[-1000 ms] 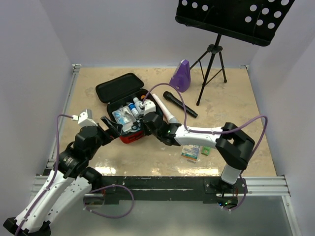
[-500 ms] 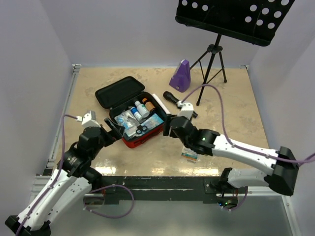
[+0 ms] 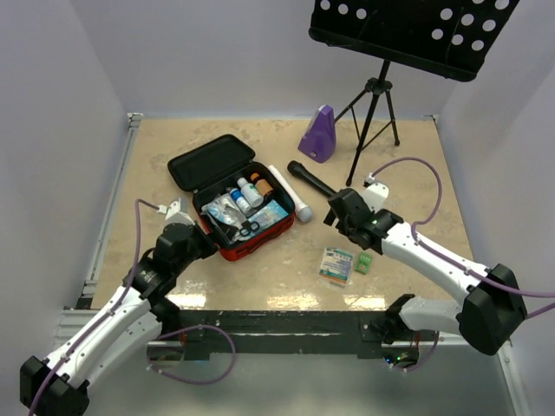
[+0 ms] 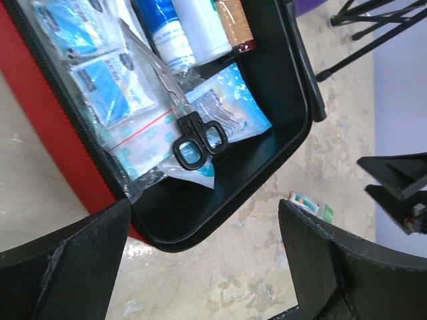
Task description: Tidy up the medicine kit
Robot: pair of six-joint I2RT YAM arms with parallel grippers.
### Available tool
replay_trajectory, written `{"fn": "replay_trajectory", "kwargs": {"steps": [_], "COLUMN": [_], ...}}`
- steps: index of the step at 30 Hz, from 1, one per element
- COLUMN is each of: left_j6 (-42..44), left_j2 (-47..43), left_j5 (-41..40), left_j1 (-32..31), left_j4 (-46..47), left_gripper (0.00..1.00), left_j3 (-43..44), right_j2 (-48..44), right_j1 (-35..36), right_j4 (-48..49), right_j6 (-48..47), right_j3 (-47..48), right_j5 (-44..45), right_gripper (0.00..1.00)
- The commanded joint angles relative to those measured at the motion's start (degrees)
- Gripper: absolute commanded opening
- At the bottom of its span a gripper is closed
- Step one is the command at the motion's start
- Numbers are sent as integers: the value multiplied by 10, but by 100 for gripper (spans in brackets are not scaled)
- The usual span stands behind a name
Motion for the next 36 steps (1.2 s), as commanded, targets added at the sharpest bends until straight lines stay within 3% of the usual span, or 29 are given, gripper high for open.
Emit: {"fn": "replay_trajectory", "kwargs": {"steps": [1, 7, 12, 15, 20, 25, 32, 36], "left_j6": [-28, 6, 41, 5, -9, 48, 96, 127], "left_j2": [14, 108, 197, 189, 178, 183, 82, 129], "left_j5": [45, 159, 107, 114, 93, 95, 13, 46], "left_j1": [0, -16, -127, -134, -135, -144, -147, -157], "left_j4": [113, 268, 224, 287, 302, 237, 123, 113], "left_gripper": [96, 91, 91, 89, 88, 88, 88, 88], "left_j3": [-26, -41, 32, -9, -28, 30, 88, 152], "right_j2": [6, -57, -112, -105, -64, -114, -138, -155], "right_j1": [-24, -26, -26, -26, -26, -25, -26, -26], "right_j4": [-64, -63, -84, -106, -104, -57, -40, 4], "right_j6": [68, 123, 136, 147, 178, 161, 42, -29], "right_j3": [0, -50, -66, -58, -38, -6, 108, 154], "right_j5": [-38, -88, -83, -79, -53, -46, -48, -64], "right_gripper": [91, 90, 92, 90, 90, 90, 91, 92]}}
